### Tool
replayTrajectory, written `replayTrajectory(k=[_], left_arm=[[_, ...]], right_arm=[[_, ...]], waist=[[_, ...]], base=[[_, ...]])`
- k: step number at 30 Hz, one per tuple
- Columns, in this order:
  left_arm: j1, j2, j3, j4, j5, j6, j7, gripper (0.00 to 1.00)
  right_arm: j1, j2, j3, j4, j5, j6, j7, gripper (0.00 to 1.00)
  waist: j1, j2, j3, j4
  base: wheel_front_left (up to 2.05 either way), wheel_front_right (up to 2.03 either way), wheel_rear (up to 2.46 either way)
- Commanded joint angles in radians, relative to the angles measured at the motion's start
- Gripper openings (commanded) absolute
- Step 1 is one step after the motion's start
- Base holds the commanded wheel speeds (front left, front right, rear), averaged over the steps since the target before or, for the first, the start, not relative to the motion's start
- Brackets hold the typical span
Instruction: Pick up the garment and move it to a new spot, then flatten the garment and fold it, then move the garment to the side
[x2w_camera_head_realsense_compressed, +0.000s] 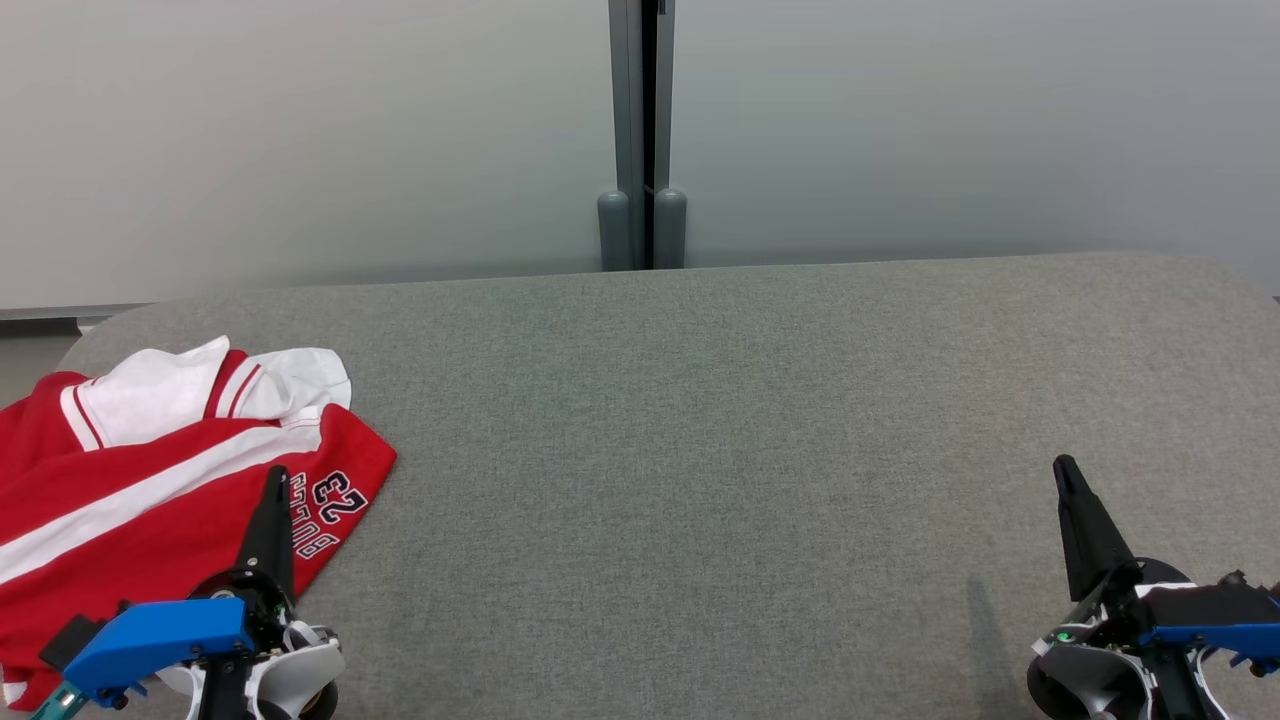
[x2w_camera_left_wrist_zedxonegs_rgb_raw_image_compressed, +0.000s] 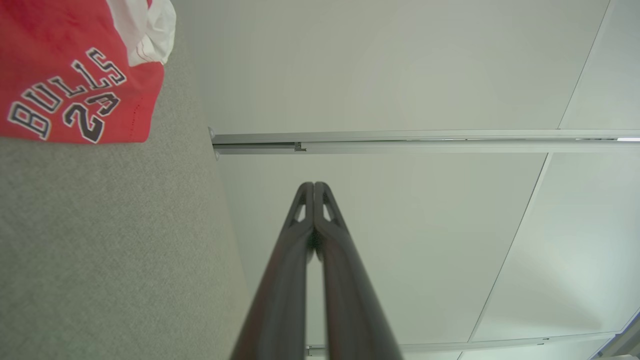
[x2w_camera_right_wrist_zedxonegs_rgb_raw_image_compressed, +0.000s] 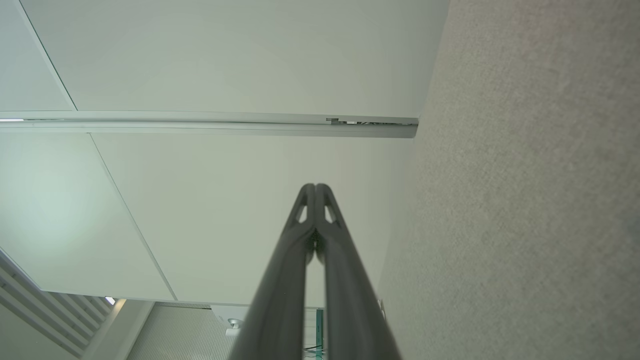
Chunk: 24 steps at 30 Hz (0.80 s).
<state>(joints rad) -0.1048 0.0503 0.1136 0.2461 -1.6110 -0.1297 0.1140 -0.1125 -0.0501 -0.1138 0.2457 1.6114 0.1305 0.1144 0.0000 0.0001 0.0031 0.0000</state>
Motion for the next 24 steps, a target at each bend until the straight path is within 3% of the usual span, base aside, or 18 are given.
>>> replayTrajectory(k=[1,7,8,24], left_arm=[[-0.012,-0.001,0.001,-0.005,-0.001,-0.005,0.001,0.00],[-0.012,-0.001,0.001,-0.005,-0.001,-0.005,0.001,0.00],[0.000,0.000,0.000,0.000,0.000,0.000,0.000,1.00],[0.023,-0.004,-0.020,-0.001,0.023,0.001,-0.059,1.00]], right_arm=[[0.015,0.001,-0.001,-0.004,0.000,0.001,0.000,0.00],[0.015,0.001,-0.001,-0.004,0.000,0.001,0.000,0.00],[0.000,0.000,0.000,0.000,0.000,0.000,0.000,1.00],[0.003,0.004,0.041,-0.017,0.002,-0.001,-0.047,1.00]], waist=[[0.0000,-0.0001,0.000,0.000],[0.0000,-0.0001,0.000,0.000],[0.0000,-0.0001,0.000,0.000],[0.0000,-0.0001,0.001,0.001]], base=[[0.00,0.00,0.00],[0.00,0.00,0.00],[0.00,0.00,0.00],[0.00,0.00,0.00]])
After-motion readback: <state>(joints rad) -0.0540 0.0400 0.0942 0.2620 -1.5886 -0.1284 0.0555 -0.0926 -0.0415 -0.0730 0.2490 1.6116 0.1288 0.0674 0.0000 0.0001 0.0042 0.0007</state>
